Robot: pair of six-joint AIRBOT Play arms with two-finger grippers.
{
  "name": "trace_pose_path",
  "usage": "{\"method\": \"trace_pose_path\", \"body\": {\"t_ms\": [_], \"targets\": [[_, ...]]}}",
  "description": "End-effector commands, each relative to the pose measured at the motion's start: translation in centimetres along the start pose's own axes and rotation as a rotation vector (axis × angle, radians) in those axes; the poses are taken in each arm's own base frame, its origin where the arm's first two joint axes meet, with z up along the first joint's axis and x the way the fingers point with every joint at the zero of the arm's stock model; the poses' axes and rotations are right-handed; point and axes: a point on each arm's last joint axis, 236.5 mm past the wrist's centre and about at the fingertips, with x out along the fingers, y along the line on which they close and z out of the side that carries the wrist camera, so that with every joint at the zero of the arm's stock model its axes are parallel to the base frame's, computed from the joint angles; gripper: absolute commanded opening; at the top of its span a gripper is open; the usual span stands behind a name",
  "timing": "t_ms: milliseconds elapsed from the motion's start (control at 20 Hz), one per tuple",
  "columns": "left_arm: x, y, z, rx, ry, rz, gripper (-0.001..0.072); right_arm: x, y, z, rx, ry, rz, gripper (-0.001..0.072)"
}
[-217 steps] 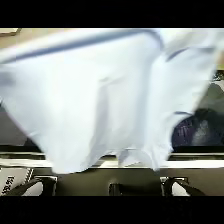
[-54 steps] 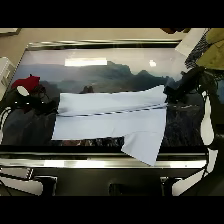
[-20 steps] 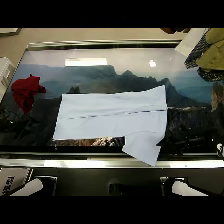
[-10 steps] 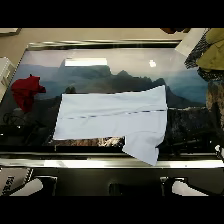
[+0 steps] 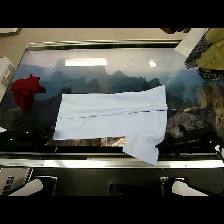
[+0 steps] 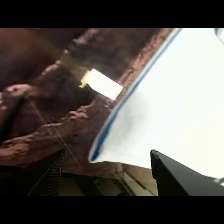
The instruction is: Fold the clothes and pants, and hang the long-sleeved shirts on hangers.
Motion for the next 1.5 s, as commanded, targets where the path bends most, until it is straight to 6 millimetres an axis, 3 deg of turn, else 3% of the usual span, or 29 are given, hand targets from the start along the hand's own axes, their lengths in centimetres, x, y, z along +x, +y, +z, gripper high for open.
{"method": "trace_pose_path", "body": {"t_ms": [0,100,150,200,250,500,650,800,900,1050,1200,1300,1450], "targets": [[1.6,0.3,-0.6,0.018,0.038,0.024,0.0597,-0.1,0.2,-0.1,-0.012,-0.002,0.003,0.0031],[2.5,0.2,-0.6,0.035,0.042,0.038,0.0588,-0.5,0.4,0.0,-0.048,-0.024,0.000,0.0030],[2.8,0.0,-0.6,0.037,0.047,0.039,0.0458,-0.8,0.7,0.1,-0.065,-0.043,-0.004,0.0030],[3.2,-0.3,-0.8,0.043,0.055,0.037,0.0260,-1.2,0.9,0.2,-0.078,-0.062,-0.006,0.0030],[3.4,-0.4,-1.0,0.049,0.062,0.038,0.0017,-1.5,1.1,0.3,-0.090,-0.079,-0.009,0.0030],[2.1,-1.1,-1.7,0.055,0.082,0.010,0.0015,-3.2,2.7,-0.6,-0.148,-0.136,-0.010,0.0029],[-1.0,-1.4,-3.6,0.041,0.098,0.017,0.0014,-4.9,3.8,-2.1,-0.155,-0.192,-0.033,0.0028],[-4.5,0.3,-5.0,0.065,0.037,0.155,0.0014,-6.8,5.6,-4.2,-0.199,-0.274,-0.038,0.0027],[-5.9,-1.5,-4.4,0.105,-0.061,0.122,0.0013,-7.8,6.8,-4.7,-0.236,-0.323,-0.025,0.0027],[-6.2,-4.2,-1.9,0.136,-0.176,0.057,0.0012,-9.6,9.6,-2.5,-0.280,-0.389,0.037,0.0027],[-5.7,-6.2,1.2,0.198,-0.233,0.062,0.0012,-11.2,12.4,1.5,-0.344,-0.416,0.065,0.0027],[-5.1,-8.0,3.9,0.253,-0.274,0.065,0.0012,-10.3,14.7,4.0,-0.412,-0.381,0.037,0.0027],[-4.2,-10.2,8.1,0.292,-0.341,0.066,0.0012,-9.9,15.9,9.3,-0.409,-0.405,-0.028,0.0028]]}}
